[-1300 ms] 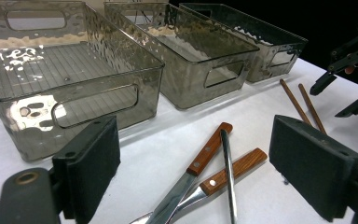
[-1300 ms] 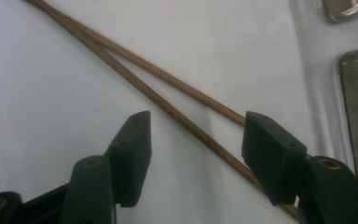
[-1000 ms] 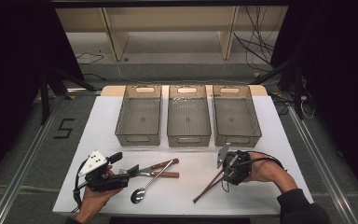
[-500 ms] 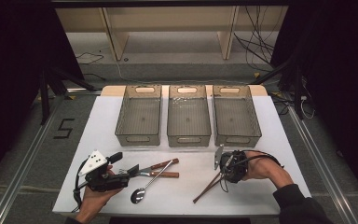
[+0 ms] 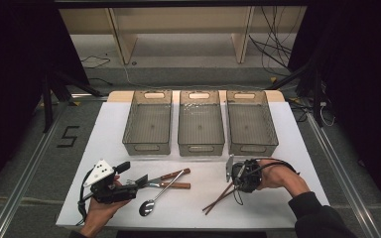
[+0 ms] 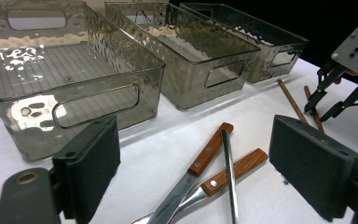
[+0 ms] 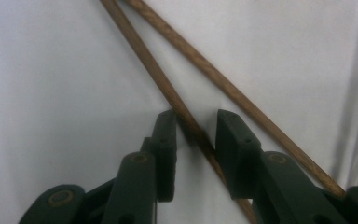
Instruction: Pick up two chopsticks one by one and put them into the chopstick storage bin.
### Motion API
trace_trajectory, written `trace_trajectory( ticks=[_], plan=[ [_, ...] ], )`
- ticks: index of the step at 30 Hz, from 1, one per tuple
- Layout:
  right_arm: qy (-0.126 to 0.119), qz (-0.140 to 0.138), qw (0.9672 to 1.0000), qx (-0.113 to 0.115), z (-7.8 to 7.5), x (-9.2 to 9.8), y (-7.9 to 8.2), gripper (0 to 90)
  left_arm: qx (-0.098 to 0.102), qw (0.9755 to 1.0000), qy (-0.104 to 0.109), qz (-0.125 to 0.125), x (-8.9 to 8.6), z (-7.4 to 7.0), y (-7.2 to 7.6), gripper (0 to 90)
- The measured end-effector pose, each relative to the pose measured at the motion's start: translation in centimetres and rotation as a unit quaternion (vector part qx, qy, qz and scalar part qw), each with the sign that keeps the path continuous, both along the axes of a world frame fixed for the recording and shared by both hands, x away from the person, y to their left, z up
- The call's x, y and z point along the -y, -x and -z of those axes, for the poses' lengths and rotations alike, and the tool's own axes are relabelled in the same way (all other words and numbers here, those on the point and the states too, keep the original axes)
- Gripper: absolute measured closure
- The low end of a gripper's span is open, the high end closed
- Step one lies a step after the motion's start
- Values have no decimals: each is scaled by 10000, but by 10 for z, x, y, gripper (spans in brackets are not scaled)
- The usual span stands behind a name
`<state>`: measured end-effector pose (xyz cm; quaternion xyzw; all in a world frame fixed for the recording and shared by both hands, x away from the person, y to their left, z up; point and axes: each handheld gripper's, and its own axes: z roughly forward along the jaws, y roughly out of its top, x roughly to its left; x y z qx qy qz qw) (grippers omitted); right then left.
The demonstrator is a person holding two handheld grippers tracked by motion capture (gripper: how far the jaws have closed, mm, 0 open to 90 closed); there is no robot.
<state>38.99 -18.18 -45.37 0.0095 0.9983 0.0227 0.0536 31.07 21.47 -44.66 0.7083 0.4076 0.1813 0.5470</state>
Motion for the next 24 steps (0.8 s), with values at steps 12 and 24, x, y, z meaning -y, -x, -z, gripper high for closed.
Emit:
trace_trajectory(
  ticks=[12, 24],
  plan=[
    [106, -434, 9990, -86, -1, -1, 3, 806, 6, 10000, -26, 16, 0, 0, 0, 159],
    [16, -496, 9987, -155, -4, 1, 6, 851, 7, 10000, -33, 16, 0, 0, 0, 159]
  ],
)
